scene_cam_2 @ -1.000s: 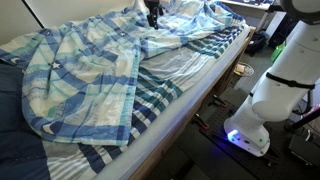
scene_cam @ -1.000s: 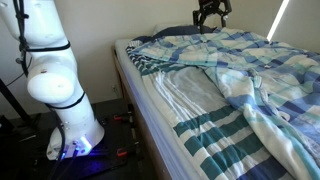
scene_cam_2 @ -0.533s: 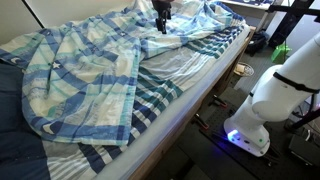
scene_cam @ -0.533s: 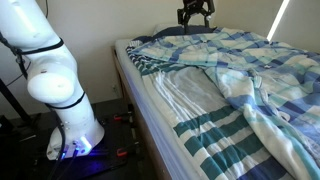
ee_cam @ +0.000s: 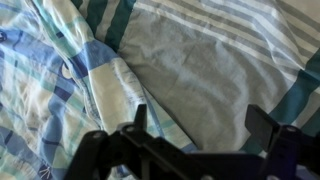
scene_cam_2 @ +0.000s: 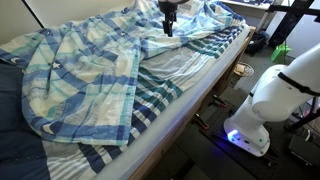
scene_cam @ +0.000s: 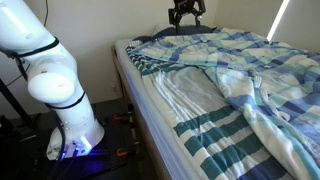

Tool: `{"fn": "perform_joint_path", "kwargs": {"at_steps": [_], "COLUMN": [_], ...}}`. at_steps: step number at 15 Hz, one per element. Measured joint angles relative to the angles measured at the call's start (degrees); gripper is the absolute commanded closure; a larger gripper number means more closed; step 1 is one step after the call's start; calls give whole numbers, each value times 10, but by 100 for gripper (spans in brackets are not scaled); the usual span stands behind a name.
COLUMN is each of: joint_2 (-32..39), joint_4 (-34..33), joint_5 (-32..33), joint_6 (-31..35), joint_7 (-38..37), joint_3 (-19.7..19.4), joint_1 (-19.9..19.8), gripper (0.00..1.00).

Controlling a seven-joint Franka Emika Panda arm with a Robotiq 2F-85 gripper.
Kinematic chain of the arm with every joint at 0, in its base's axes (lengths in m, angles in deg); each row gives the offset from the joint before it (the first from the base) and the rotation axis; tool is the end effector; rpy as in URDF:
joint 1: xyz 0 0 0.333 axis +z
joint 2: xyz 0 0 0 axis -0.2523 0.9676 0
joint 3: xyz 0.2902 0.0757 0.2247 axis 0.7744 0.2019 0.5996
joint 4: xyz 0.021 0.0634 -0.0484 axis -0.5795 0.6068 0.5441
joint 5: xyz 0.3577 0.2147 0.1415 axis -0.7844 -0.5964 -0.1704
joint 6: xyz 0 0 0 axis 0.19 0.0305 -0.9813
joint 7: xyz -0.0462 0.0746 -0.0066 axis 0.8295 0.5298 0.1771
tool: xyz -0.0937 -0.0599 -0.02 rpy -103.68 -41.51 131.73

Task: Take the top bedding off the bed

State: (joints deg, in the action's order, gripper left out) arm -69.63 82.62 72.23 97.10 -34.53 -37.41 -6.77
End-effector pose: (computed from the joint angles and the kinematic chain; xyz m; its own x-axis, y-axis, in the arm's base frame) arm 0.4987 0.0894 0.6174 0.8765 0.4767 -0.0670 0.4654 -0.8035 0.3711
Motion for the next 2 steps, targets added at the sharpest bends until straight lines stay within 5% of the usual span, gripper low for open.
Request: {"fn": "perform_joint_path", "kwargs": {"at_steps": [2], "joint_2": [-3], "joint_4": [2], "joint_5": [0], "joint_6": [1], "joint_7": [0], "joint_3": [0], "joint_1": [0], "gripper": [0]}}
